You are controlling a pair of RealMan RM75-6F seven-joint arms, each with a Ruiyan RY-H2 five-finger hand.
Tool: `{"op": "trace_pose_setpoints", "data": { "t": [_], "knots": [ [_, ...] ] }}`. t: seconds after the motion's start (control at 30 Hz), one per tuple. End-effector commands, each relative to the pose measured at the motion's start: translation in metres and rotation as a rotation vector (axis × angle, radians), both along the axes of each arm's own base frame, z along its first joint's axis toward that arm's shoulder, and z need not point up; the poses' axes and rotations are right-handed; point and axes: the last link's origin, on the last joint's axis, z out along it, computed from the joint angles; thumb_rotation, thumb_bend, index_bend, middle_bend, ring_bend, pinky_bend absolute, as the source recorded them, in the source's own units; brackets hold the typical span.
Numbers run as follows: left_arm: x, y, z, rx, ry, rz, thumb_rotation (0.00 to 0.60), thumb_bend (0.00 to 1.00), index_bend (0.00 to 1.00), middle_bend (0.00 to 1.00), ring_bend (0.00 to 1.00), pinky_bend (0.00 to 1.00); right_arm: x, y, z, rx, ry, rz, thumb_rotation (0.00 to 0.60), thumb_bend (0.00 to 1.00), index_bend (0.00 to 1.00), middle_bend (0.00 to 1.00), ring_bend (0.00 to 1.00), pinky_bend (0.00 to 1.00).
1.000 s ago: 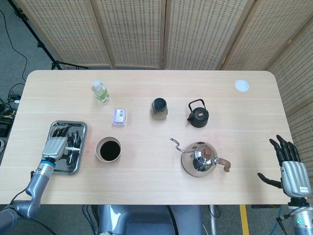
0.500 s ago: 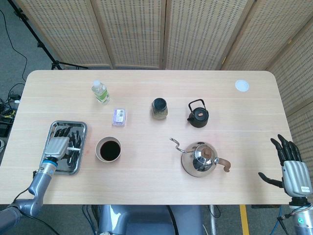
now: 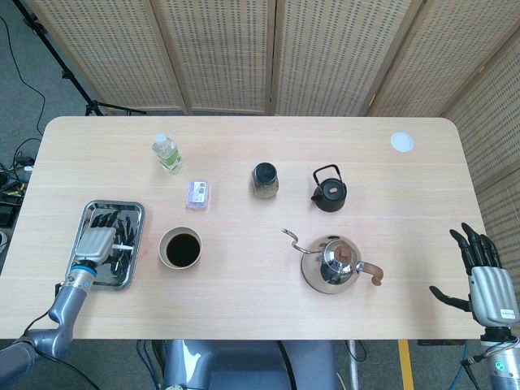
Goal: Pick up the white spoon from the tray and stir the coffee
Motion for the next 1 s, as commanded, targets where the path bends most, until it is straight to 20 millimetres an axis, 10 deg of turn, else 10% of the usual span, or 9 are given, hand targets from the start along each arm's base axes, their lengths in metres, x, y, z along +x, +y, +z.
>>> {"op": "trace_pose_setpoints", "data": {
  "t": [0.03,1.0],
  "knots": [
    [0.0,0.0,-0.001,0.0,-0.002,0.003,0.6,0.35,0.52,0.0,0.0,0.0,0.0,0.0,0.0,-0.001,0.0,0.0,0.6,0.0,0.06,0.0,0.0,0.0],
    [0.001,0.002,0.012,0.041,-0.031,-0.006,0.6,0.45,0.63,0.0,0.0,0.0,0.0,0.0,-0.001,0.009,-0.005,0.0,0.6,0.0,0.06,0.0,0.0,0.0]
  ]
}}
